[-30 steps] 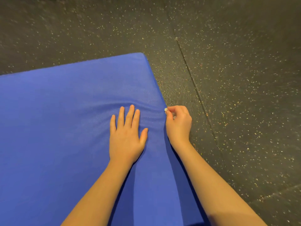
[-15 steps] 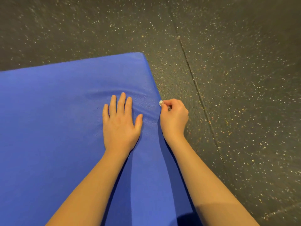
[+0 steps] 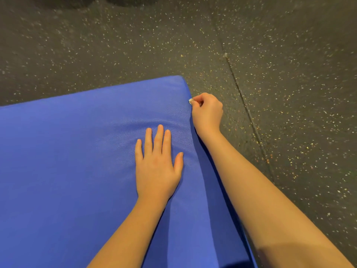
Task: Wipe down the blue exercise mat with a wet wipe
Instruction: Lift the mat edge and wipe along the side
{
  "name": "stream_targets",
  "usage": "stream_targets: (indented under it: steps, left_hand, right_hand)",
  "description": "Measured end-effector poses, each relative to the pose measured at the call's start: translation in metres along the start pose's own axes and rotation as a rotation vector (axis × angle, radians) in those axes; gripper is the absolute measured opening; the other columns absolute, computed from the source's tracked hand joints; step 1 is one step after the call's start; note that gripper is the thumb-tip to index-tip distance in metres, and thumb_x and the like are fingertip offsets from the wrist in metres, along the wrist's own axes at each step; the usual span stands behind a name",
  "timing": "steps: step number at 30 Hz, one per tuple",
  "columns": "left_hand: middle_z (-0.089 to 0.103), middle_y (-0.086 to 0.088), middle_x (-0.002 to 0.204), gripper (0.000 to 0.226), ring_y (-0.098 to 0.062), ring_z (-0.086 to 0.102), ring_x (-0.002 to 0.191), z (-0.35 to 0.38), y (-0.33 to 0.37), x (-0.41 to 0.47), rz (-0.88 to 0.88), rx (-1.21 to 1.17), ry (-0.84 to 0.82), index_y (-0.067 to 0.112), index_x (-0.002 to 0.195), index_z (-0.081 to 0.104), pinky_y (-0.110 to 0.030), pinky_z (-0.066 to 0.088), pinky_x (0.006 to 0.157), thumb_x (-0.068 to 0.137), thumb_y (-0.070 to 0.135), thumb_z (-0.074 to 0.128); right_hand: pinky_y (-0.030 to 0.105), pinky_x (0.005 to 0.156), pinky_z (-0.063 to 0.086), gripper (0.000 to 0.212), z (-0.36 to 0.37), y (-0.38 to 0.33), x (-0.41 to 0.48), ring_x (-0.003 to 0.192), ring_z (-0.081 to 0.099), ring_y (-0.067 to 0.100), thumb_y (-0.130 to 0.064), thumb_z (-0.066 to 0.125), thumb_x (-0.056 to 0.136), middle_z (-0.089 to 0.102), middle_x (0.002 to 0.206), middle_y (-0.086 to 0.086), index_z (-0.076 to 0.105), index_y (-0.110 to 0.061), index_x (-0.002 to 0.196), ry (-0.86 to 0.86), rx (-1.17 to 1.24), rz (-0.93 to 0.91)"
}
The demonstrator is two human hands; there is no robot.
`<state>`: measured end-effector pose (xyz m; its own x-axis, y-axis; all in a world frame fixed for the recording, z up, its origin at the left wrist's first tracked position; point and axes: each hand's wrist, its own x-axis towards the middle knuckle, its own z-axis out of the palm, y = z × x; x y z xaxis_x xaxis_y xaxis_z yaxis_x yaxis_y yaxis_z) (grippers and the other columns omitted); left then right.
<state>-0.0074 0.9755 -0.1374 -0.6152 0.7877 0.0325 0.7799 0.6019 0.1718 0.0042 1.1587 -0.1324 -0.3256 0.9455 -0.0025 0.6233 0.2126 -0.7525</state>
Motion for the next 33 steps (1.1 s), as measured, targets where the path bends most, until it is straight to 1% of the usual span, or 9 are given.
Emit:
stream_targets:
  steps: [5,10,13,15,18,22,25,27,33]
  left_hand:
    - [0.033,-0.007,0.154,0.066,-0.031,0.022,0.145,0.001,0.001,0.001,-0.001,0.003,-0.003,0.01,0.145,0.041,-0.051,0.02,0.115,0.093,0.048,0.027]
    - [0.035,-0.008,0.153,0.065,-0.031,0.025,0.144,0.0,0.001,0.0,0.004,-0.009,0.013,0.009,0.143,0.044,-0.051,0.02,0.114,0.093,0.047,0.03]
    - [0.036,-0.007,0.153,0.064,-0.031,0.025,0.144,0.0,0.001,0.0,0.004,-0.019,0.02,0.009,0.142,0.045,-0.051,0.02,0.114,0.093,0.047,0.03]
    - [0.036,-0.007,0.153,0.064,-0.031,0.025,0.144,0.001,0.0,0.0,0.003,-0.027,0.021,0.008,0.143,0.045,-0.05,0.02,0.114,0.093,0.047,0.031]
    - [0.037,-0.007,0.152,0.064,-0.03,0.026,0.144,0.0,0.0,0.0,0.004,-0.051,0.024,0.009,0.142,0.046,-0.05,0.02,0.114,0.092,0.046,0.033]
    - [0.038,-0.006,0.152,0.063,-0.03,0.026,0.144,0.0,-0.001,0.001,0.004,-0.08,0.03,0.009,0.141,0.047,-0.049,0.02,0.114,0.092,0.047,0.034]
    - [0.037,-0.005,0.152,0.063,-0.029,0.025,0.144,-0.001,-0.002,0.001,-0.002,-0.096,0.024,0.01,0.141,0.047,-0.049,0.02,0.114,0.092,0.047,0.034]
    - [0.037,-0.004,0.153,0.063,-0.028,0.025,0.145,-0.001,-0.002,0.0,-0.009,-0.111,0.023,0.011,0.141,0.047,-0.048,0.019,0.115,0.092,0.048,0.034]
    - [0.037,-0.004,0.152,0.063,-0.028,0.026,0.144,-0.002,-0.002,0.001,-0.015,-0.126,0.011,0.012,0.14,0.049,-0.046,0.018,0.115,0.092,0.049,0.034]
  right_hand:
    - [0.029,0.072,0.037,0.013,0.009,-0.011,0.02,0.091,0.059,0.023,-0.018,0.06,0.092,0.067,0.099,0.006,0.07,-0.009,0.09,-0.002,0.006,-0.006]
    - [0.036,0.079,0.047,0.011,0.021,-0.02,0.042,0.09,0.06,0.025,-0.016,0.061,0.091,0.068,0.097,0.008,0.069,-0.009,0.089,-0.008,0.039,-0.005]
    - [0.037,0.077,0.047,0.009,0.028,-0.026,0.056,0.088,0.06,0.025,-0.014,0.061,0.09,0.067,0.096,0.009,0.068,-0.01,0.088,-0.011,0.062,-0.009]
    - [0.034,0.073,0.045,0.009,0.029,-0.029,0.064,0.084,0.056,0.022,-0.013,0.06,0.09,0.064,0.091,0.006,0.068,-0.008,0.089,-0.03,0.048,-0.031]
    - [0.032,0.071,0.042,0.011,0.029,-0.034,0.074,0.08,0.05,0.017,-0.013,0.058,0.092,0.056,0.085,0.0,0.067,-0.007,0.093,-0.078,-0.004,-0.079]
    - [0.028,0.072,0.041,0.011,0.024,-0.036,0.08,0.083,0.052,0.017,-0.015,0.057,0.093,0.063,0.091,0.002,0.067,-0.009,0.096,-0.158,-0.088,-0.135]
    - [0.028,0.077,0.044,0.017,0.017,-0.038,0.082,0.095,0.059,0.022,-0.016,0.055,0.095,0.068,0.103,0.006,0.069,-0.011,0.103,-0.229,-0.158,-0.164]
    - [0.028,0.078,0.043,0.02,0.011,-0.039,0.081,0.1,0.059,0.025,-0.017,0.053,0.096,0.068,0.107,0.008,0.069,-0.011,0.106,-0.273,-0.208,-0.177]
    - [0.033,0.076,0.042,0.019,-0.011,-0.03,0.064,0.1,0.058,0.033,-0.019,0.054,0.097,0.068,0.103,0.015,0.067,-0.006,0.1,-0.405,-0.392,-0.228]
